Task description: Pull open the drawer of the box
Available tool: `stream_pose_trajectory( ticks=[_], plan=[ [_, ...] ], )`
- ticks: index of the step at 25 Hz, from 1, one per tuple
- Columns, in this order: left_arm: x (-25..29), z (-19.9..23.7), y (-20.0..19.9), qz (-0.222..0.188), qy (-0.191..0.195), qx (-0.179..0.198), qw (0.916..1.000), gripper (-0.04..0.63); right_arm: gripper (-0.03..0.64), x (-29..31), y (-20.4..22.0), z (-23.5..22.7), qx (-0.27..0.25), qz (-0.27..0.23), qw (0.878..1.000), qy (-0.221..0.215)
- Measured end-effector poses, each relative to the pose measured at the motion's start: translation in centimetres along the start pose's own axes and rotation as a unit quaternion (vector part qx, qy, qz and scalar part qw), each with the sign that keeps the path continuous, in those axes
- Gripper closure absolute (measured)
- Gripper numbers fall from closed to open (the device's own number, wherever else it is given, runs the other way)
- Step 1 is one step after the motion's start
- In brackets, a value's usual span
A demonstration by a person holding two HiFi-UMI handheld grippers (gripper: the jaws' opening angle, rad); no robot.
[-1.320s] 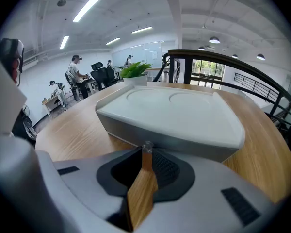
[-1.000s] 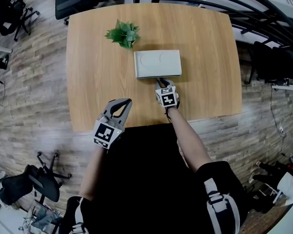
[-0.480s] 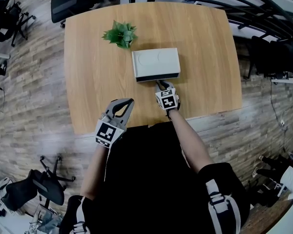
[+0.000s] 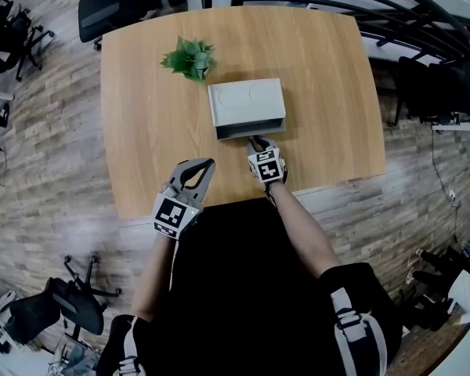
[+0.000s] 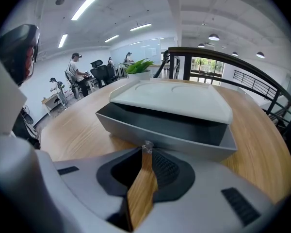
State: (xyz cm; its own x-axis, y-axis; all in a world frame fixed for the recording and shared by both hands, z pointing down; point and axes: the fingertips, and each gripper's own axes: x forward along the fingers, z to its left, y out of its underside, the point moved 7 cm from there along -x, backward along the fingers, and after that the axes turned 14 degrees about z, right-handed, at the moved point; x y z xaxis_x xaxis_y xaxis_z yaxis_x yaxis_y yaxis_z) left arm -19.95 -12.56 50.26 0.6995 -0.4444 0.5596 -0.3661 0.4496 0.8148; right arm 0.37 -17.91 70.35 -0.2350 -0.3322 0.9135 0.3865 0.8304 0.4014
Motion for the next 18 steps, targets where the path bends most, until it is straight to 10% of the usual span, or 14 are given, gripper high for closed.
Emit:
stream_pose_trajectory(
  ticks=[18],
  plan=[
    [-1.7,-3.1,0.1,0.002,-0.035,-0.010,0.9993,0.572,0.538,-1.0,2.0,0.7,-0.012,0.010,1.000,-0.018]
  ],
)
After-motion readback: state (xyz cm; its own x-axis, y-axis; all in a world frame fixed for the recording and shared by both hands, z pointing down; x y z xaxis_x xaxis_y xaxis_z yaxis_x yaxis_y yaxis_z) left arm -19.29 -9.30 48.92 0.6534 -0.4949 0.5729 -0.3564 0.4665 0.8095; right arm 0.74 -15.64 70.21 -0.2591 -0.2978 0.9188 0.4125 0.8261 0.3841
